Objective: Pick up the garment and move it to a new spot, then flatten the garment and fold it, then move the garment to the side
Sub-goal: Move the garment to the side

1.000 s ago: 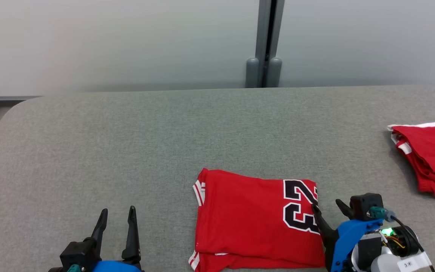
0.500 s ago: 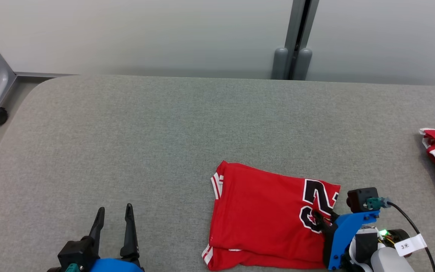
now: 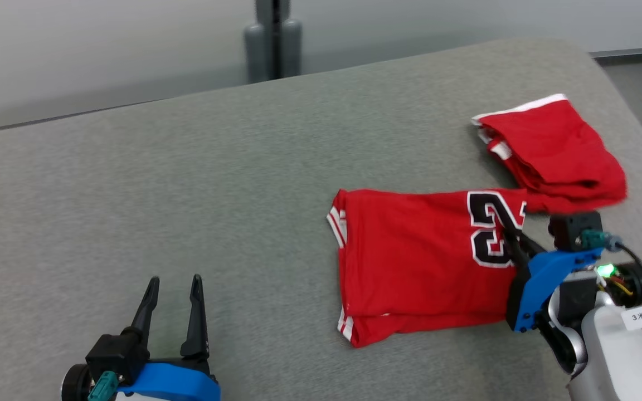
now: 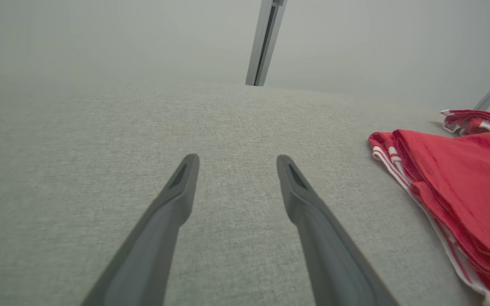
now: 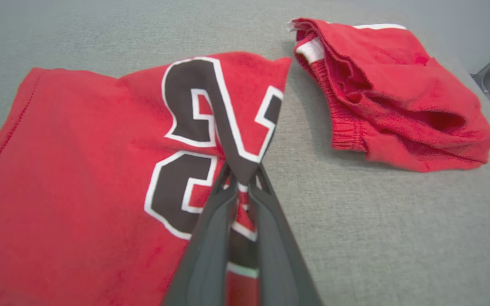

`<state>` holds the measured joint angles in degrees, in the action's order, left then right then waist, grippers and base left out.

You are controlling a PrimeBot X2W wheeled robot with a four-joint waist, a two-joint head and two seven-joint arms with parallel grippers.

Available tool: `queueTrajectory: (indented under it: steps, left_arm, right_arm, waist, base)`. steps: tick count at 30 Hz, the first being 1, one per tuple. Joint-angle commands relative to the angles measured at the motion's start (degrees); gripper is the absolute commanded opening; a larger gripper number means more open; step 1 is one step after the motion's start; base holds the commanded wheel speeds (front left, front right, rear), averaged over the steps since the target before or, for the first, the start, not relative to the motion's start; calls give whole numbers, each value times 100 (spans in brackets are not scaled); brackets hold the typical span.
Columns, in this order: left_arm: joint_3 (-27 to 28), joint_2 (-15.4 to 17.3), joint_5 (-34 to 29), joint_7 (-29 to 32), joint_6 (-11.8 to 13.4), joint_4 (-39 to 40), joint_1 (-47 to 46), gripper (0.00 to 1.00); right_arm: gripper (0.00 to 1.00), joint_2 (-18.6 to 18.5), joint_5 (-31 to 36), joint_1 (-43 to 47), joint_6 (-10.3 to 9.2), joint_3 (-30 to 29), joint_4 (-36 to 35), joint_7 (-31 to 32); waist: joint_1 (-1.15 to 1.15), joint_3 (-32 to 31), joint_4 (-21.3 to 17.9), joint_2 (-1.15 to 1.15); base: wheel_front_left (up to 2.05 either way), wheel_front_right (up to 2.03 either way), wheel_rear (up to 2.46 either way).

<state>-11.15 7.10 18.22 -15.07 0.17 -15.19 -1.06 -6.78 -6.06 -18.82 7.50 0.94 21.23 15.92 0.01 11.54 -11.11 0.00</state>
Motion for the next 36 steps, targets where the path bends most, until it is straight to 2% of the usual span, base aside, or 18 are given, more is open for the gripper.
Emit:
queueTrajectory:
  steps: [1,9,13,20,28,36]
  left_arm:
    - [9,59,-87,-12,-32,50,-123,100]
    - [-167,301,-286,153,-110,185,-473,100]
    - [-247,278,-305,215,-130,188,-520,100]
    - [-266,272,-260,181,-68,150,-462,100]
    - [-354,148,-232,100,-92,68,-507,100]
    - [-466,130,-282,67,-95,33,-601,100]
  right_arm:
    - [0,-39,-43,-161,-1,-21,-128,4]
    - [0,131,-189,-579,-1,6,-144,-216]
    - [0,201,-199,-772,-1,148,7,-300]
    - [0,-114,-268,-1424,-1,396,134,-85]
    - [0,-1084,-227,-2258,-2,301,366,563]
    - [0,-1946,-103,-2518,-1,-333,713,873]
  waist:
    - [-1,-20,-428,0]
    - [-1,452,-1503,0]
    - [-1,440,-1528,0]
    - [-1,358,-1196,0]
    - [-1,363,-462,0]
    - [-1,597,285,0]
  base:
    - [0,0,0]
    - [0,0,0]
    - [0,0,0]
    - [0,0,0]
    - [0,0,0]
    - [0,0,0]
